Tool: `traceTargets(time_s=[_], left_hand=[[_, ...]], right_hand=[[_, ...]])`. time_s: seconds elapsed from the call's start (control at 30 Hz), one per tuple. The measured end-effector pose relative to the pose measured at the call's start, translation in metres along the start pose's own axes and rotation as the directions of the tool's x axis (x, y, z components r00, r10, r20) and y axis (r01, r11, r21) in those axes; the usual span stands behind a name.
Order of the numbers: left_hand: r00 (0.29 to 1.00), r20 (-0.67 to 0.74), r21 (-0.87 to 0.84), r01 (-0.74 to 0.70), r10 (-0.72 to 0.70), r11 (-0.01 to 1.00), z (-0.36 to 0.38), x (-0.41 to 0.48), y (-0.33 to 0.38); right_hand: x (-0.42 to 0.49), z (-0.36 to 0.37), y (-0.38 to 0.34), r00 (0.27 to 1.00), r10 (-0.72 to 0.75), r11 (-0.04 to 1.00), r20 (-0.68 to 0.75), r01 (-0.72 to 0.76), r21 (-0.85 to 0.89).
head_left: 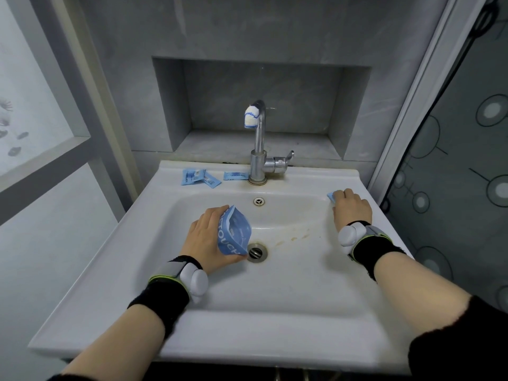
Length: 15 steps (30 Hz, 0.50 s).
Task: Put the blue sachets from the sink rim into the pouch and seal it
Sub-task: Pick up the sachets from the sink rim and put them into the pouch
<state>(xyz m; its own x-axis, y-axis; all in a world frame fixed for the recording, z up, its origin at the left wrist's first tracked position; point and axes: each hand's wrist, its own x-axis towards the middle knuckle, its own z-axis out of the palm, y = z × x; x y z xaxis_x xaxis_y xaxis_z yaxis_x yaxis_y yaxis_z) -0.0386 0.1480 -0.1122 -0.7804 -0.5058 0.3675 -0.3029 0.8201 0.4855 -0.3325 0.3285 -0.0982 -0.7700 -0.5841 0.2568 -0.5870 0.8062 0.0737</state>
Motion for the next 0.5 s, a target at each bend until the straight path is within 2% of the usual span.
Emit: traceTargets(time_s=[0.13, 0.43, 0.5], left_hand=[[1.0, -0.008, 0.002, -0.005, 0.005, 1.0, -0.001, 0.0, 0.001], [1.0, -0.023, -0.001, -0.019, 0.019, 1.0, -0.001, -0.001, 0.002], [0.999, -0.028, -0.002, -0.025, 0.025, 1.0, 0.0, -0.001, 0.001]], right_hand=[[0.0, 0.001, -0.002, 1.0, 0.008, 0.998, 0.011, -0.008, -0.056], [-0.008, 0.0, -0.011, 0.998, 0.049, 0.999, -0.028, -0.05, 0.001], [-0.01, 0.0, -0.014, 0.997, 0.059, 0.997, -0.054, -0.056, 0.061]])
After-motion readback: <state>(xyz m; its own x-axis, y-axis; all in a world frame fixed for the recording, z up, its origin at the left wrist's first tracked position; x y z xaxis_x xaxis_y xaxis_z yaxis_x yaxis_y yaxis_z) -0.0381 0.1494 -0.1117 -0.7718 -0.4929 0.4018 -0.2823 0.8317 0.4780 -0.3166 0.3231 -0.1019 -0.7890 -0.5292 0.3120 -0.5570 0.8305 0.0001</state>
